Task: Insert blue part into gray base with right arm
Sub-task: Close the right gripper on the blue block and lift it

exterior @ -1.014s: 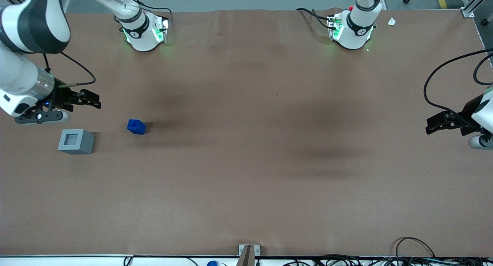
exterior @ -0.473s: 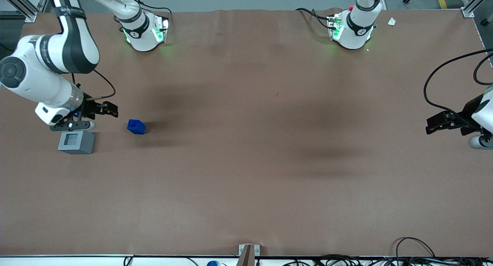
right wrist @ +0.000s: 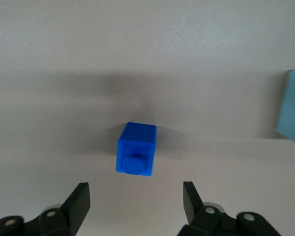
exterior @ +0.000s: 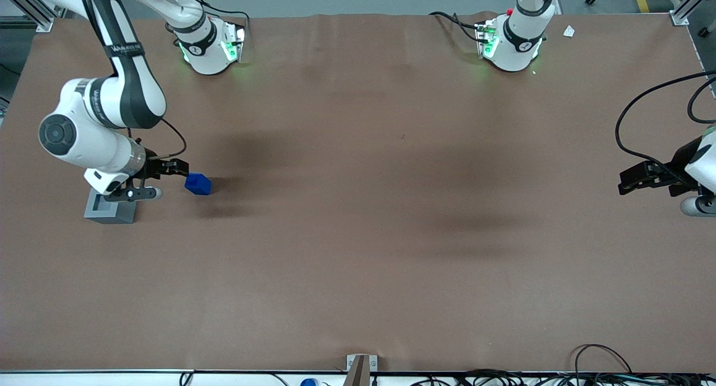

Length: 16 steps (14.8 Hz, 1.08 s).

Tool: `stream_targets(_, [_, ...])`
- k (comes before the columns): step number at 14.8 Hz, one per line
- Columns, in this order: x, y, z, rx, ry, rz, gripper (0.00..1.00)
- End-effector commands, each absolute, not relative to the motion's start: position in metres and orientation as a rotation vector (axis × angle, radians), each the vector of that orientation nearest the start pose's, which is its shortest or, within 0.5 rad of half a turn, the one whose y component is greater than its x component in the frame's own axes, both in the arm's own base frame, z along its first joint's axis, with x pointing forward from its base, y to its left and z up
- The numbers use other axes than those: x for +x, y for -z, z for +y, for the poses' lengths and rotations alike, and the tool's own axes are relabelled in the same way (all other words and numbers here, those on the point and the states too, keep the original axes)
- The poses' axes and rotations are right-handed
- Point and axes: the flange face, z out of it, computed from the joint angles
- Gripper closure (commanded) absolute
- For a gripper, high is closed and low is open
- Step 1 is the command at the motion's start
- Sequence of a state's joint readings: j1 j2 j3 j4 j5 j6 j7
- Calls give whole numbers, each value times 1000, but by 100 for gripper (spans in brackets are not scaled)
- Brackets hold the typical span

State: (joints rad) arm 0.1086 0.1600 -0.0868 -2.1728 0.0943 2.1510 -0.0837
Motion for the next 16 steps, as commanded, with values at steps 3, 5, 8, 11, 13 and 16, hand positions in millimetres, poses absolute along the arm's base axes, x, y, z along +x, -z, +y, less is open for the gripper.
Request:
stream_targets(3, [530,-270,25,-3048,-274,-34,21])
stream_targets(5, [525,-255,29,-3058,-247,-43,21])
stream_targets(8, [512,-231,26,-3071,-215,-30,22])
stream_targets(11, [510,-223,26,-3071,-233,-29,25])
stream_targets(13, [509,-220,26,-3072,-243,-28,32])
stream_targets(16, [511,-221,25,-3071,-250,-24,59])
